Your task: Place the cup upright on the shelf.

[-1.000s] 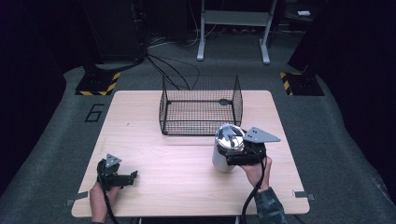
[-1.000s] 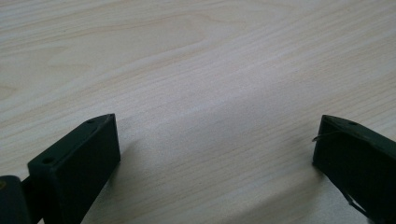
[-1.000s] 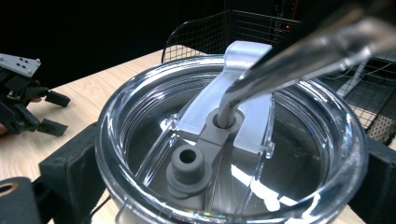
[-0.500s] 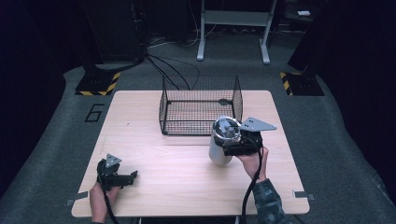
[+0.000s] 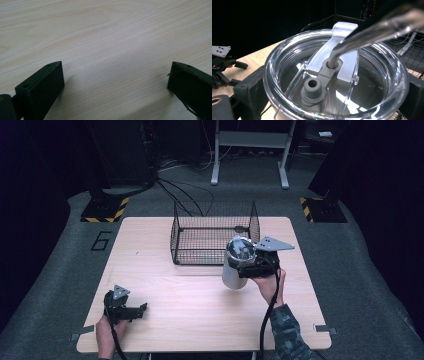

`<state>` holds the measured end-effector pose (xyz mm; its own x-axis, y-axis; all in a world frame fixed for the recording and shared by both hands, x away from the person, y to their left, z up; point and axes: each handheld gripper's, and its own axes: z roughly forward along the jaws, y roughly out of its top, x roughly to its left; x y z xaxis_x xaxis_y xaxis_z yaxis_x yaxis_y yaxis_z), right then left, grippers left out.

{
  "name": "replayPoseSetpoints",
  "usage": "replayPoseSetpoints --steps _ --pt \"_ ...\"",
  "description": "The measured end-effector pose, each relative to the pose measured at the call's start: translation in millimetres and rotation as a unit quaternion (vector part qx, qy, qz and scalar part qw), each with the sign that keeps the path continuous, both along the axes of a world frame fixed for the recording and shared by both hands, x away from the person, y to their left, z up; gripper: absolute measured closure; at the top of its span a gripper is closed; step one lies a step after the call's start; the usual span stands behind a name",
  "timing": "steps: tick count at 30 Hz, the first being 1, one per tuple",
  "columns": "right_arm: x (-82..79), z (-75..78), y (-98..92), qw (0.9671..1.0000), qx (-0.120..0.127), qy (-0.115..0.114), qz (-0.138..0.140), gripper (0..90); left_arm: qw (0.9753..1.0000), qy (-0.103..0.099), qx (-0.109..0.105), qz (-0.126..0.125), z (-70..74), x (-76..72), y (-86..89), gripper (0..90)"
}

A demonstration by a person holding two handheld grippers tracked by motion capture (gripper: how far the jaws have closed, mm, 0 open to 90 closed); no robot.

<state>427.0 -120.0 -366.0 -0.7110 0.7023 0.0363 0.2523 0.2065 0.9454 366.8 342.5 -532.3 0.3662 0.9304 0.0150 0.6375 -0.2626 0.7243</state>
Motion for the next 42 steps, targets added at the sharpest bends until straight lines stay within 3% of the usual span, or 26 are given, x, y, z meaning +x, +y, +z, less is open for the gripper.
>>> replayPoseSetpoints --steps 17,29,30,42 --pt "8.3 16.9 5.2 0.9999 0.001 -0.008 0.007 3.8 1.0 0.002 0.002 -0.001 0.5 0.0 0.2 0.5" --pt "12.2 41.6 9.7 0.9996 0.003 -0.021 0.016 3.8 1.0 0.007 0.002 -0.005 1.2 0.0 0.8 0.5" --pt "13.4 43.6 10.4 0.9996 0.003 -0.023 0.015 3.8 1.0 -0.001 0.0 0.0 -0.1 0.1 0.0 0.5" --pt "33.6 67.1 22.6 0.9994 0.0 -0.028 0.02 3.8 1.0 -0.002 0.0 0.0 -0.1 0.2 0.0 0.5"
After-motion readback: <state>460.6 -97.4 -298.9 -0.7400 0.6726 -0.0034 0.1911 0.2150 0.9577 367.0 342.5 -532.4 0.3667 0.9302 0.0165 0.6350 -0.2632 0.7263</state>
